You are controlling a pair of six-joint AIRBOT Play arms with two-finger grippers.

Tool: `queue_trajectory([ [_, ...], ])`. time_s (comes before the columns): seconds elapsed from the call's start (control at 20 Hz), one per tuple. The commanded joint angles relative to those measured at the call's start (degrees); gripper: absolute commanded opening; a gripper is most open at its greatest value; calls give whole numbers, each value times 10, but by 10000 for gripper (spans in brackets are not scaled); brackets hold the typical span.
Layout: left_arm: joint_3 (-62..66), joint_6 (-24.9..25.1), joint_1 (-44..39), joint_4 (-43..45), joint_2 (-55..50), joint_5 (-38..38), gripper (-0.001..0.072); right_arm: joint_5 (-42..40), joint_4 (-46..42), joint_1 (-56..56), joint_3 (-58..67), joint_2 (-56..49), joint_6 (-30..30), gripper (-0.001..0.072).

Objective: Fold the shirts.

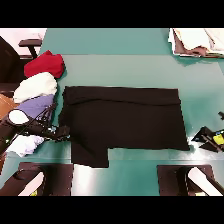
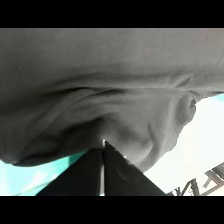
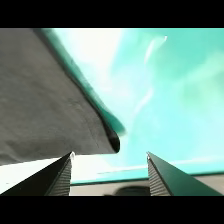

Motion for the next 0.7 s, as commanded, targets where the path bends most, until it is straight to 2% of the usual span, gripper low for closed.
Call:
queue_trajectory([
  [0.0, 6, 5, 0, 13, 1, 0, 22, -40, 63, -19, -61, -30, -16, 501],
  [0.15, 6, 6, 0, 25, 1, 0, 22, -59, 69, 37, -62, -70, -16, 419],
  [0.2, 6, 6, 0, 25, 1, -3, 22, -61, 68, 57, -62, -77, -16, 293],
  [0.25, 7, 6, 0, 24, 1, -6, 22, -61, 67, 72, -62, -80, -16, 204],
  [0.3, 7, 6, 0, 24, 1, -9, 22, -62, 65, 84, -62, -77, -16, 155],
  [0.35, 12, 6, 0, 26, 1, -15, 22, -62, 63, 92, -62, -68, -16, 70],
  [0.4, 24, 6, 0, 32, 1, -22, 22, -61, 64, 93, -62, -54, -16, 30],
  [0.65, 150, 6, 0, 58, -5, -25, 21, -23, 65, 94, 37, 18, 0, 17],
])
